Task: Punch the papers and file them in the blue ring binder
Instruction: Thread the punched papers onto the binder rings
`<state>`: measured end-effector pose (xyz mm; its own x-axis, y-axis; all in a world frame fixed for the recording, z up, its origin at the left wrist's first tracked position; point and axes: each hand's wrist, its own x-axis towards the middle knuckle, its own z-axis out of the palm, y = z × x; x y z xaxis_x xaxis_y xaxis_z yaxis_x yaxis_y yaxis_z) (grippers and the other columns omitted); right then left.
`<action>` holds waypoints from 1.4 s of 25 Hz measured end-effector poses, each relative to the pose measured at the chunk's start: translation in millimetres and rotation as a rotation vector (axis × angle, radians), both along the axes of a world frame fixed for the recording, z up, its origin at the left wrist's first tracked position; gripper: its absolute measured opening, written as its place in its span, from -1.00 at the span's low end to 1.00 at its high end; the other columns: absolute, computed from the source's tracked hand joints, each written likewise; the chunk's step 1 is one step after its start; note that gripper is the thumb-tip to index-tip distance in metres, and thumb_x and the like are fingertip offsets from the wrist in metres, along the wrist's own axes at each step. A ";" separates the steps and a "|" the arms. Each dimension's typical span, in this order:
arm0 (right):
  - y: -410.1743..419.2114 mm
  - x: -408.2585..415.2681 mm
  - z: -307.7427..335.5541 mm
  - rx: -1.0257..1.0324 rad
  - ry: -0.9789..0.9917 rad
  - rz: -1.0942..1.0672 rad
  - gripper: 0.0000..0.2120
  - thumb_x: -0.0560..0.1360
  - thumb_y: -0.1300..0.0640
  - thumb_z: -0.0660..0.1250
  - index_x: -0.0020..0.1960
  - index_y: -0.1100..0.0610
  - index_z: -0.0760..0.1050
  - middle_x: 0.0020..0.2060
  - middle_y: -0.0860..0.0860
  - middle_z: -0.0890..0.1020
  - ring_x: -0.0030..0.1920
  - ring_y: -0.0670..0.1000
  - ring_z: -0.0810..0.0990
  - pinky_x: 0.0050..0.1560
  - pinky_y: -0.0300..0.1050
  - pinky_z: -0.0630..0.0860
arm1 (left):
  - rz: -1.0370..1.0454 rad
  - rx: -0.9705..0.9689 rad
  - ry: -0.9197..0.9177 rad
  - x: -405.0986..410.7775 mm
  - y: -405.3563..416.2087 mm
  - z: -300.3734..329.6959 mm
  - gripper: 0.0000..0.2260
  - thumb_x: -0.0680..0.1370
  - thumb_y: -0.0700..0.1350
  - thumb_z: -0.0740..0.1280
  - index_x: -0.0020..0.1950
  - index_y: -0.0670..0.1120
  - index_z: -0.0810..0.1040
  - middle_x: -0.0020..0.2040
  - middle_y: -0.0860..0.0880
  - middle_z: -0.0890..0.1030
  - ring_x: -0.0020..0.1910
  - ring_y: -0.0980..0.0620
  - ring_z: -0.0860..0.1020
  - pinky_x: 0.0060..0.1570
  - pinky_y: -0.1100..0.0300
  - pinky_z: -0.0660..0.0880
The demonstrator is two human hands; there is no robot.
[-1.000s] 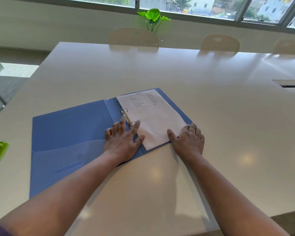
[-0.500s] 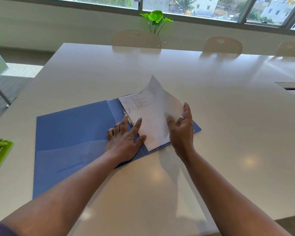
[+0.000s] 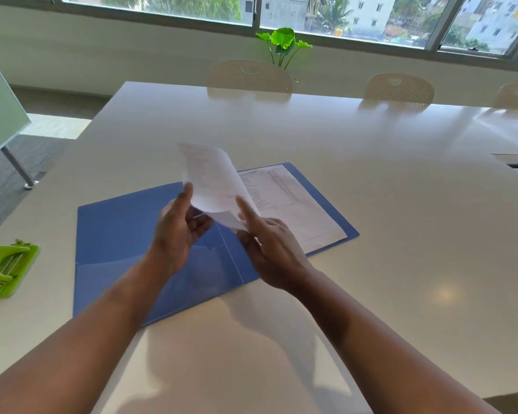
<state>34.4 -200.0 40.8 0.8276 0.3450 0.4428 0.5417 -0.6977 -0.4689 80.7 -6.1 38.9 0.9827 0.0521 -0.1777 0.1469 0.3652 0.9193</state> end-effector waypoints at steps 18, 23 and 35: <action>-105.6 22.6 -32.3 -0.439 0.651 -0.862 -0.14 0.56 -0.38 -0.02 0.61 0.24 0.11 0.62 0.16 0.14 0.58 0.23 0.10 0.49 0.19 0.17 | 0.271 0.268 0.024 -23.6 38.9 -3.8 -0.62 0.59 -0.33 0.35 0.33 0.01 0.43 -0.13 0.00 0.73 -0.19 0.01 0.70 -0.13 0.03 0.64; -101.3 20.5 -30.9 -0.440 0.654 -0.823 -0.31 0.62 -0.28 -0.05 0.59 0.13 0.17 0.63 0.15 0.09 0.60 0.25 0.04 0.47 0.29 0.15 | 0.270 0.379 0.010 -25.0 42.8 -5.0 -0.55 0.60 -0.29 0.36 0.46 -0.06 0.39 -0.08 -0.03 0.71 -0.10 -0.05 0.69 -0.10 0.02 0.63; -111.1 32.3 -7.0 -0.396 0.601 -0.892 -0.20 0.39 -0.48 0.26 0.35 0.11 0.45 0.35 0.08 0.44 0.34 0.20 0.38 0.20 0.18 0.30 | 0.338 0.554 0.011 -32.6 64.6 3.1 -0.37 0.57 -0.29 0.34 0.57 0.08 0.23 -0.17 0.03 0.66 -0.21 0.08 0.60 -0.23 0.16 0.51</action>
